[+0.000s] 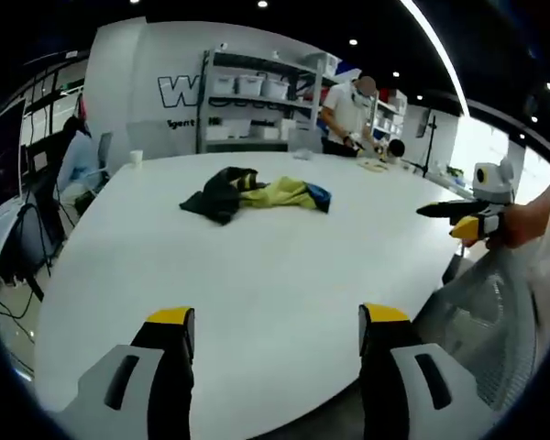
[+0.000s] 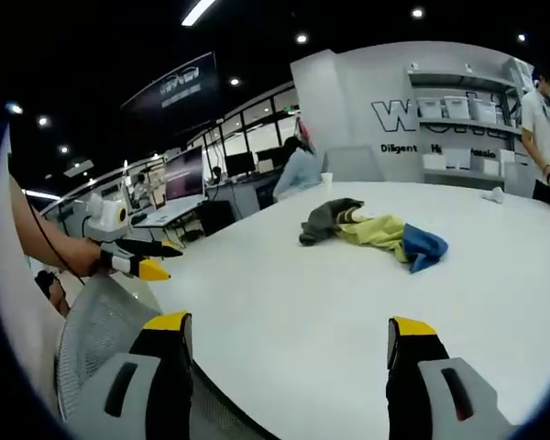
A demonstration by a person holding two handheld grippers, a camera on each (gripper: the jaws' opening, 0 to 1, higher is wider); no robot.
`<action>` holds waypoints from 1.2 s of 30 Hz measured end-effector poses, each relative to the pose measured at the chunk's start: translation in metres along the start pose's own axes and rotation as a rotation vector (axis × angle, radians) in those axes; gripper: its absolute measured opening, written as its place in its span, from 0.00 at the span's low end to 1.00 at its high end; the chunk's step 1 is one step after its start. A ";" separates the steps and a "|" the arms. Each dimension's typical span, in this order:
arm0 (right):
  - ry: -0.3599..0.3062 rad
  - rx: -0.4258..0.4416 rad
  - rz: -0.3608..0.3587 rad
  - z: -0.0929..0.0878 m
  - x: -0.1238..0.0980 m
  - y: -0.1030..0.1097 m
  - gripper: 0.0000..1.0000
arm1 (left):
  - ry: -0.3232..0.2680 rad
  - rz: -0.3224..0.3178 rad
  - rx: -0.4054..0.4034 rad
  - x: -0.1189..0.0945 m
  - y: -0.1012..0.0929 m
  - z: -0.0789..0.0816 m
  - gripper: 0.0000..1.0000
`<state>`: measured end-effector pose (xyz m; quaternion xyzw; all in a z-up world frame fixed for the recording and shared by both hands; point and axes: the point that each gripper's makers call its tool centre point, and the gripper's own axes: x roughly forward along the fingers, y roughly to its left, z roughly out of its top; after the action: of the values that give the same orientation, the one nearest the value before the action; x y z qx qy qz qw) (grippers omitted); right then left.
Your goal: Fold the garment on the visible template until the final outline fits inside the template.
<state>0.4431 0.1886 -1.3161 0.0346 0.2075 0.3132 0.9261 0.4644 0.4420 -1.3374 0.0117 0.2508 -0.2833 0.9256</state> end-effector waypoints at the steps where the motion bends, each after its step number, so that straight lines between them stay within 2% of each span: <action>1: 0.001 0.001 0.001 0.000 0.000 0.000 0.86 | 0.001 0.000 0.001 0.000 0.001 0.000 0.73; 24: 0.033 -0.007 0.008 -0.007 0.002 0.002 0.85 | 0.019 -0.003 0.004 0.002 0.002 -0.006 0.69; 36: 0.023 -0.009 0.001 -0.005 0.001 0.001 0.84 | 0.019 -0.005 0.010 0.002 0.001 -0.005 0.68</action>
<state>0.4410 0.1891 -1.3211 0.0271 0.2167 0.3150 0.9236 0.4637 0.4422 -1.3432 0.0185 0.2582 -0.2865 0.9224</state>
